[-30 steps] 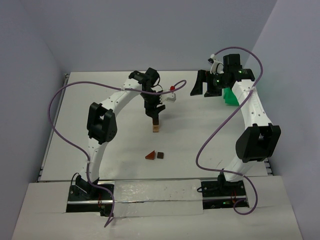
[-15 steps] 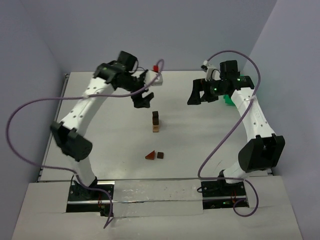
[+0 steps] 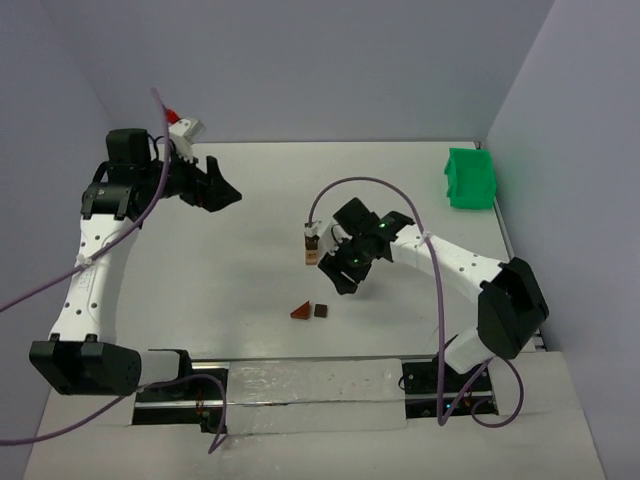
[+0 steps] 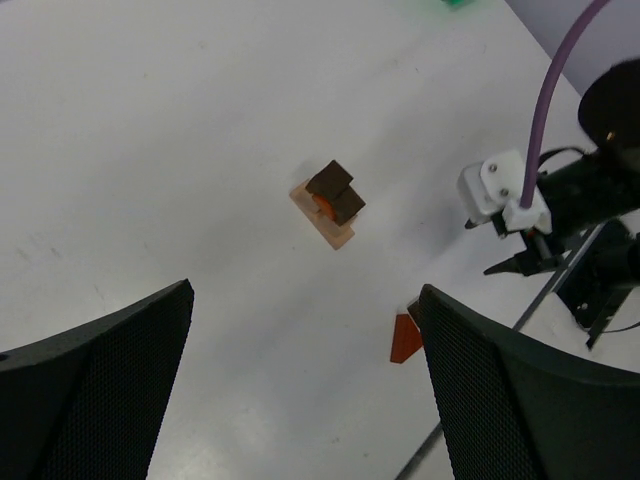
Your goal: Build the wood block tower
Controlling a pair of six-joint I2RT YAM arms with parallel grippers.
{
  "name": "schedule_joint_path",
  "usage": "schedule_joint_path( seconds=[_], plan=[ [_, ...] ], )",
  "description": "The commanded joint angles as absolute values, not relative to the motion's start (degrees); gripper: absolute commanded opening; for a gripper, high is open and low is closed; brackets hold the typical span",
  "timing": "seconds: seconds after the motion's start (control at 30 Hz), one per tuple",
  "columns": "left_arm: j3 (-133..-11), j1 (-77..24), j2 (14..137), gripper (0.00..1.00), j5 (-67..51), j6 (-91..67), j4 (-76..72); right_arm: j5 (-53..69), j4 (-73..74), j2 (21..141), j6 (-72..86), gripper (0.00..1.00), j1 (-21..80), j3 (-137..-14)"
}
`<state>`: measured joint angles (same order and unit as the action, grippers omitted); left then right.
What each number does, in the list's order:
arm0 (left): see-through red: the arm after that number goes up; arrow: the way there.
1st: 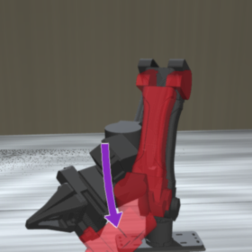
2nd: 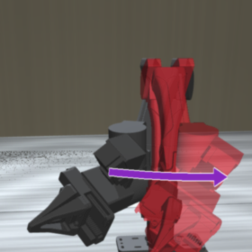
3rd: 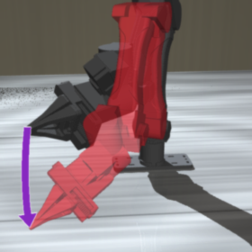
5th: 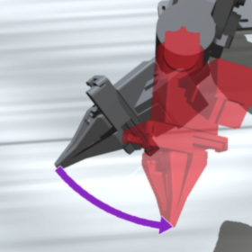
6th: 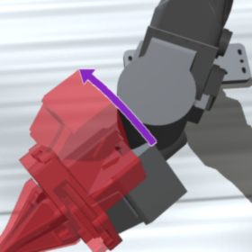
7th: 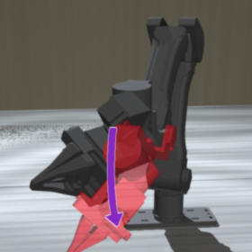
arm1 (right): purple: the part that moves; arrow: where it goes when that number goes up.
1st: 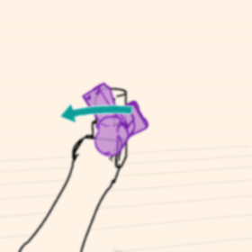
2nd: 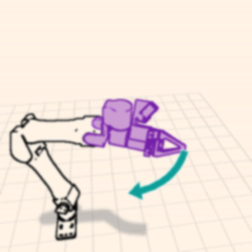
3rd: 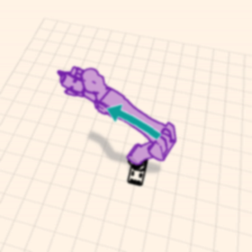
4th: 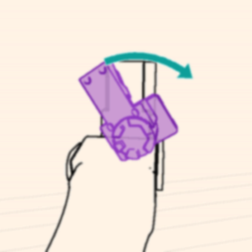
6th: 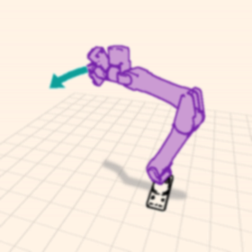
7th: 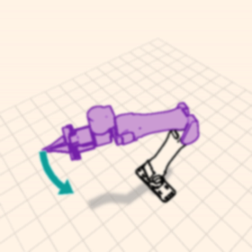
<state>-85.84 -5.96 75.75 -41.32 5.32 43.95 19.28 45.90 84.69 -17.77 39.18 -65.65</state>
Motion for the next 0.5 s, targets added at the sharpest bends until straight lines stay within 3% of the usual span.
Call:
schedule_joint_path(
  seconds=[0.0,0.47],
  plan=[
    [-80.8,-0.6,68.3,0.99,-43.9,-4.3,36.5,13.2,39.1,86.4,-16.5,0.63,44.4,-63.9],
    [-75.2,4.6,64.4,0.99,-48.5,-7.4,32.9,5.9,35.4,98.0,-12.6,0.61,54.3,-66.4]
  ],
)
